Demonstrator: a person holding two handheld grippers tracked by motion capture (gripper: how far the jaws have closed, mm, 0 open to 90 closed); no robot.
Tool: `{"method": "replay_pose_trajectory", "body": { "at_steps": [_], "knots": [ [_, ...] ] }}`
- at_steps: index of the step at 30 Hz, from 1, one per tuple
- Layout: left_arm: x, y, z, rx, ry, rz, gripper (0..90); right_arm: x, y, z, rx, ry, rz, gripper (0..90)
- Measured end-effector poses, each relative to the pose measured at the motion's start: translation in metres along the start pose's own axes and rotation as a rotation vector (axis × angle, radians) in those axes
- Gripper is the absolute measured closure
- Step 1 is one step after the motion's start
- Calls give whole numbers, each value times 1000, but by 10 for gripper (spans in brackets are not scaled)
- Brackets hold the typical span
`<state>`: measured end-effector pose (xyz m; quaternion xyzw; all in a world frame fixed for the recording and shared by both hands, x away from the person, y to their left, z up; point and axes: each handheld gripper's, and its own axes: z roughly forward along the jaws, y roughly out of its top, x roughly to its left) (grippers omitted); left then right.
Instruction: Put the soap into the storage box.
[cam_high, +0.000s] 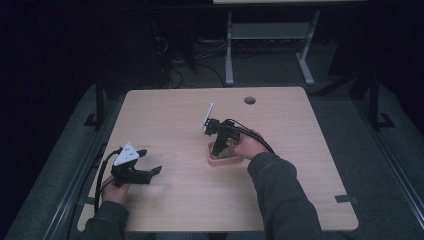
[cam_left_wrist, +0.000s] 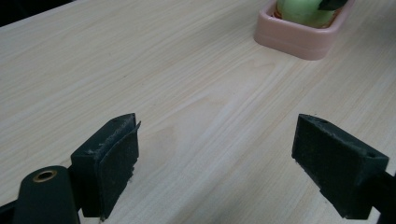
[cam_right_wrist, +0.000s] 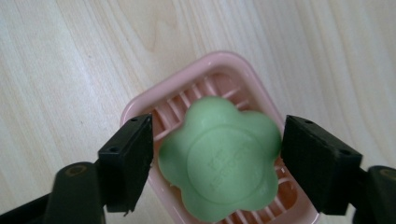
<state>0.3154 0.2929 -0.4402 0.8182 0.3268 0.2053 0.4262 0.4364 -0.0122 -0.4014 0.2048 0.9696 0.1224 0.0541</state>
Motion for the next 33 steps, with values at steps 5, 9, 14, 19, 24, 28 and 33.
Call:
{"method": "replay_pose_trajectory", "body": {
  "at_steps": [5, 9, 14, 19, 24, 28, 33],
  "knots": [
    [0, 0, 0, 4, -1, -1, 144, 3, 5, -7, -74, -19, -22, 451],
    [0, 0, 0, -1, -2, 0, 144, 8, 11, -4, -68, -8, -51, 586],
    [0, 0, 0, -4, -2, -3, 144, 7, 16, 4, -47, 7, -39, 704],
    [0, 0, 0, -10, -2, -6, 144, 5, 22, 11, -21, 16, -35, 744],
    [0, 0, 0, -5, 0, -1, 144, 3, 24, 15, -22, -1, -21, 749],
    [0, 0, -1, -5, -1, -2, 144, 0, 24, 16, -28, -25, -4, 739],
    [1, 0, 0, -6, -1, -2, 144, -3, 24, 17, -35, -33, 14, 752]
  ]
}}
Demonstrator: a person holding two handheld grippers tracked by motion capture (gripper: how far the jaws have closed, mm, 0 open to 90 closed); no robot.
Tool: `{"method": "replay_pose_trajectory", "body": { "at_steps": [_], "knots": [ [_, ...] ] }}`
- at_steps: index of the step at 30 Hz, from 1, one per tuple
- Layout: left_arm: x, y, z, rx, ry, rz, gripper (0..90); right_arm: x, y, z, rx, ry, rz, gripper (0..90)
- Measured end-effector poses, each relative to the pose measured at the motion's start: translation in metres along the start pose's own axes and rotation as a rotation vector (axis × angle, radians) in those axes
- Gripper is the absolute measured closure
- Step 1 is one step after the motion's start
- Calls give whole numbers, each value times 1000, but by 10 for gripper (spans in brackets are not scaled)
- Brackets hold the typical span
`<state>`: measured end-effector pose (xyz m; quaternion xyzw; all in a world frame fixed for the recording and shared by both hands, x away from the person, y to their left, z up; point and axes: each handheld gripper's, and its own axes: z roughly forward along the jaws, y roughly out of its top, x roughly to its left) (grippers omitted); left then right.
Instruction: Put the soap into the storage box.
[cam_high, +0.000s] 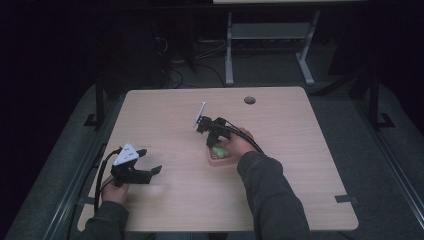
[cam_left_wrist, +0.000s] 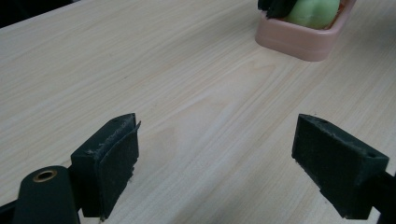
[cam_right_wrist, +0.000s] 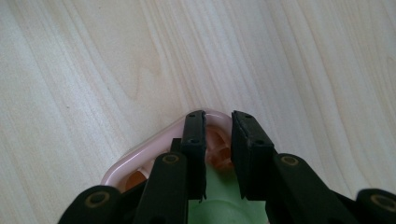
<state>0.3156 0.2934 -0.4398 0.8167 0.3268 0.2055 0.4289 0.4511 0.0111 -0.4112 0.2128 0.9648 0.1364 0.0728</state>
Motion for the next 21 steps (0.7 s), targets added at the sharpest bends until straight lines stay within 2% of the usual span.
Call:
{"method": "replay_pose_trajectory", "body": {
  "at_steps": [3, 12, 21],
  "knots": [
    [0, 0, 0, -1, 0, -1, 144, 0, 1, 1, -9, -30, -5, 754],
    [0, 0, 0, 0, -2, -4, 144, -6, 3, 3, -32, -48, 24, 754],
    [1, 0, 0, 3, 0, 0, 144, -9, 2, 4, -48, -39, 46, 733]
  ]
}}
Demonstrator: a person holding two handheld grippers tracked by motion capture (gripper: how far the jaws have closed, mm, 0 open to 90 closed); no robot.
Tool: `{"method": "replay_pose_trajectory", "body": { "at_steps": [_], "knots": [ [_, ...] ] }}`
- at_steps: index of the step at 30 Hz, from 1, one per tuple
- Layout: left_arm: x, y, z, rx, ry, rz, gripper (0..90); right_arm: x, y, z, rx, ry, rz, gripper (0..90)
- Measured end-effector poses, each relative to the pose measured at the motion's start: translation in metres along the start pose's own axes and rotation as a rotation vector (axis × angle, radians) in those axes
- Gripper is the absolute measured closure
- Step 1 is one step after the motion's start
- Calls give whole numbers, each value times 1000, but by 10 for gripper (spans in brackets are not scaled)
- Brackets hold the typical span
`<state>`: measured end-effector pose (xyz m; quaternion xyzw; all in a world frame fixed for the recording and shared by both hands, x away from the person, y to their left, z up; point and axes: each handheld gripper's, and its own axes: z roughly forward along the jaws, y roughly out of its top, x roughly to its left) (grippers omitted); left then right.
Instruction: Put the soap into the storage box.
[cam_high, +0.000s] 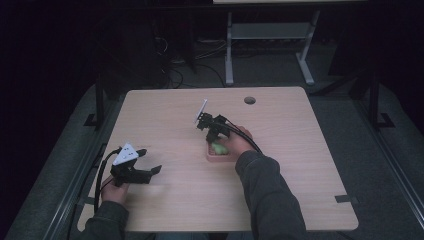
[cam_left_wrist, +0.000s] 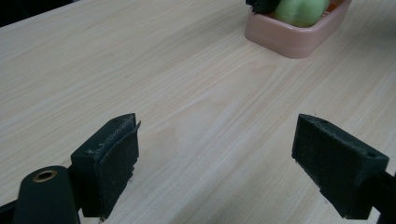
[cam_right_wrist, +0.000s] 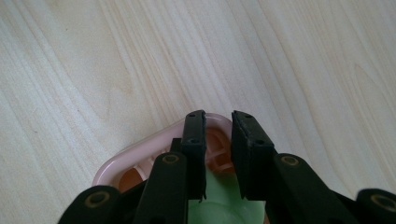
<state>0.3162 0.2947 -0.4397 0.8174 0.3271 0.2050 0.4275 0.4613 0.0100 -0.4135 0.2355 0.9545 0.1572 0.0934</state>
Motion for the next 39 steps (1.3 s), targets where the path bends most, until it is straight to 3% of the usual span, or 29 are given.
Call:
{"method": "replay_pose_trajectory", "body": {
  "at_steps": [9, 14, 20, 33, 39],
  "knots": [
    [0, 0, 0, -3, 2, -4, 144, -5, -7, -7, -42, 34, 42, 620],
    [0, 0, 0, 9, 5, 6, 144, -9, -13, -20, -71, 57, 67, 566],
    [-1, 0, 0, 13, -4, 9, 144, -10, -22, -30, -84, 34, 74, 532],
    [-2, -1, 2, 11, -2, 2, 144, -17, -52, -52, -119, 46, 151, 455],
    [-3, -1, 2, 21, -4, 12, 144, -20, -65, -57, -110, 35, 173, 419]
  ]
}}
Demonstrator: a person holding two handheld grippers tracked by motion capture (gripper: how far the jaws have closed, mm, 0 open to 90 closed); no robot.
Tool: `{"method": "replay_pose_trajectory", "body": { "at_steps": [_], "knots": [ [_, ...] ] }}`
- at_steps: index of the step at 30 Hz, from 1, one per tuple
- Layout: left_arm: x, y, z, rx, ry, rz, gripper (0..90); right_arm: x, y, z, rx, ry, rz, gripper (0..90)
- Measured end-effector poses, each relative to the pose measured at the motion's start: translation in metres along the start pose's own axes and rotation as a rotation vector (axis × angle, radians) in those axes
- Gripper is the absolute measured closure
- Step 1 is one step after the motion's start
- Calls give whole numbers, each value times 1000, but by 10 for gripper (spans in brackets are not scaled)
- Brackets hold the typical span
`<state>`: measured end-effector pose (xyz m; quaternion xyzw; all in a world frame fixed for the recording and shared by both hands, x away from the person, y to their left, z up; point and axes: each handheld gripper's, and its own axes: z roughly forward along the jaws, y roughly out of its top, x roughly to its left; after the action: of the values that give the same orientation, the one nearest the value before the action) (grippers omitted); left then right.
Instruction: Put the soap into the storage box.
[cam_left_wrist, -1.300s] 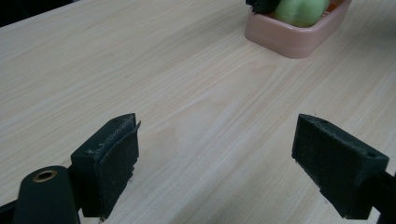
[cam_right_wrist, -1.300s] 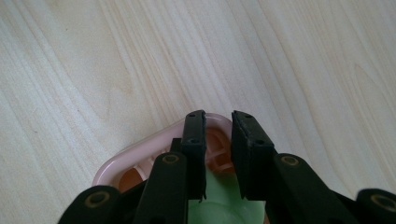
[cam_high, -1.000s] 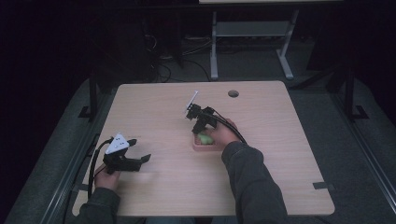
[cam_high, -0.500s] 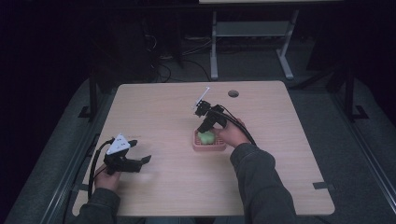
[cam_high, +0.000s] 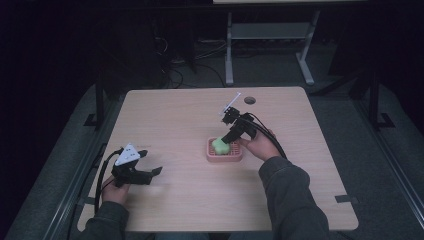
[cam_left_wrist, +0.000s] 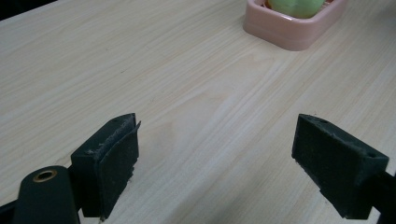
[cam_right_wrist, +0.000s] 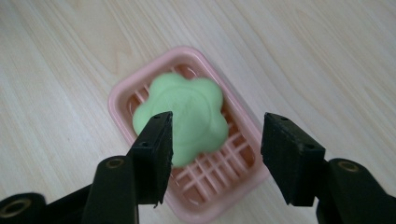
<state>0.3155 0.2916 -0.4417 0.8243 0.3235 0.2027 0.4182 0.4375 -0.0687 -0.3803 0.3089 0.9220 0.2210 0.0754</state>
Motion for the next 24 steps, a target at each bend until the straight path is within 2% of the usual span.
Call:
{"method": "replay_pose_trajectory", "body": {
  "at_steps": [3, 10, 24],
  "knots": [
    [0, 0, 0, 0, 1, -1, 144, -2, -5, -4, 12, 1, 11, 404],
    [1, -1, 1, 4, 2, -4, 144, -6, -14, -18, -9, -17, 21, 362],
    [1, -1, 1, 2, 3, -10, 144, -13, -33, -22, -2, -11, 62, 338]
  ]
}}
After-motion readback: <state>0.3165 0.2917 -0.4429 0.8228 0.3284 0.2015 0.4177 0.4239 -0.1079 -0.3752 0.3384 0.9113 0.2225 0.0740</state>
